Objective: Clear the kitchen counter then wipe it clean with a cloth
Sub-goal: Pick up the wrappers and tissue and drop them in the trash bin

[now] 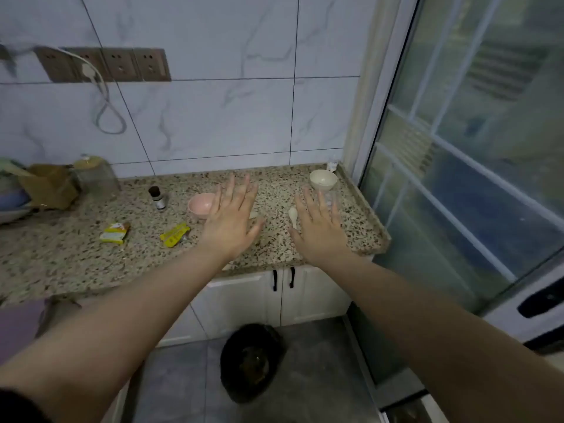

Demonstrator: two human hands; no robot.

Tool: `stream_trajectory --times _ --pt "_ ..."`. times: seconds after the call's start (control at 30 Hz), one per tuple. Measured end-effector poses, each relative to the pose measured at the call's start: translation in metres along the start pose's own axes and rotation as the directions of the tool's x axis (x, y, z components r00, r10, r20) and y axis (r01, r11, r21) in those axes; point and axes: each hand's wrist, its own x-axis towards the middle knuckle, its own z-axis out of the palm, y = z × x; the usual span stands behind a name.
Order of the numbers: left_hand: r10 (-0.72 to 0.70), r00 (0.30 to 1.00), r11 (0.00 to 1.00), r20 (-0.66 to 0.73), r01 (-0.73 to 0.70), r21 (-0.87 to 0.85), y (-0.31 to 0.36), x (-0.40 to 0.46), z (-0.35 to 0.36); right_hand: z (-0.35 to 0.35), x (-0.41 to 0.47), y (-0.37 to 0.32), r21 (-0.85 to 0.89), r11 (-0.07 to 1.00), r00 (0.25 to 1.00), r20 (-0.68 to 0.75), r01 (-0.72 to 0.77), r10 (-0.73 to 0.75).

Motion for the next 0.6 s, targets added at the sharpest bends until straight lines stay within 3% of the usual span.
stream_trajectory --times 0.3,0.6 --pt "-0.091 0.99 0.995 0.109 0.094 -0.023 0.01 0.046 0.057 0.034 0.056 0.04 0.1 0.995 0.988 0.148 0.021 -0.035" --pt "-0.054 0.982 0.996 0.181 0.066 -0.066 -0.024 0.09 0.099 0.069 0.1 0.034 0.162 0.985 0.974 0.224 -0.064 0.027"
